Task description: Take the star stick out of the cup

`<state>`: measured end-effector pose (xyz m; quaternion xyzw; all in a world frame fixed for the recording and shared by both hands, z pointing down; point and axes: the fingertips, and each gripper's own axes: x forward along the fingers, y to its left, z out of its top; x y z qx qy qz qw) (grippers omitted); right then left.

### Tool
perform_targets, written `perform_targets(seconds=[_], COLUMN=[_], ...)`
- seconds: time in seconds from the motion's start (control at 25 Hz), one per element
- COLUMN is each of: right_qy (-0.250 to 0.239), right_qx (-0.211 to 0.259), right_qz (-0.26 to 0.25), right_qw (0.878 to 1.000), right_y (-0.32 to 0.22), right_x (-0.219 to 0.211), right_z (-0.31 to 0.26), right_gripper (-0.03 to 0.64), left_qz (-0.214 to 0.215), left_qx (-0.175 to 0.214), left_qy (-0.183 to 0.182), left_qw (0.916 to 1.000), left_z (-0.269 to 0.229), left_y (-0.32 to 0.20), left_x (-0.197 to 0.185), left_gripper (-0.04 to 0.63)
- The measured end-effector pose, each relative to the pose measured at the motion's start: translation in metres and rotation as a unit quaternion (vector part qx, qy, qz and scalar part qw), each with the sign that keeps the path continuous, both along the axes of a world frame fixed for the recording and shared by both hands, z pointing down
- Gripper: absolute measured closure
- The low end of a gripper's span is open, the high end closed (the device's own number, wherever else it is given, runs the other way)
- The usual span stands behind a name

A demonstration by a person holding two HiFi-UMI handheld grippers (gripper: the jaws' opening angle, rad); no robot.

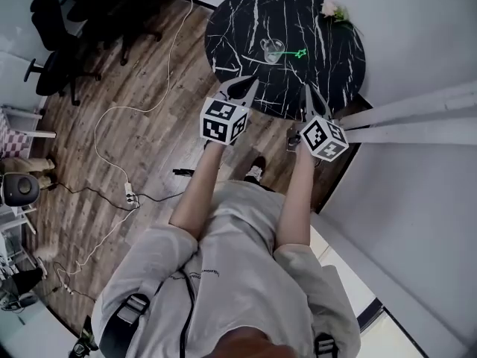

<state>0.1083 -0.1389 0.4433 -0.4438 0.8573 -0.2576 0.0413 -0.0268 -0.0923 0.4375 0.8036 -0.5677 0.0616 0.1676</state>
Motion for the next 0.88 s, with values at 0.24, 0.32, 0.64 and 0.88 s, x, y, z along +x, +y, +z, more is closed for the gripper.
perform_targets(seconds=[0.24,0.32,0.64,0.88], right_qy=[0.029,0.033,-0.003,-0.023], right_qx=[-0.008,-0.011,-0.050,-0.066], right_qz=[-0.040,-0.038,-0.020,0.038], right_qw=[0.999,0.999,0.999,0.997], right_y=[-0.048,-0.063,-0.103,-0.129], right_x=[-0.008,-0.006,-0.010,-0.025], right_z=[0.012,0.016,0.047,0.064], right_gripper=[0.581,0.581,0.581,0.580], left_qz=[-0.034,-0.035,-0.005,0.040], left_qx=[0.003,0.002,-0.018,-0.042], left_qy=[0.020,0.014,0.019,0.026], left_qw=[0.9992,0.9993,0.9997,0.9980], left_z=[0.004,0.009,0.031,0.050], left_y=[-0.054,-0.067,-0.121,-0.178], left_x=[-0.005,-0.002,-0.007,-0.030], left_gripper=[0.572,0.572,0.572,0.572])
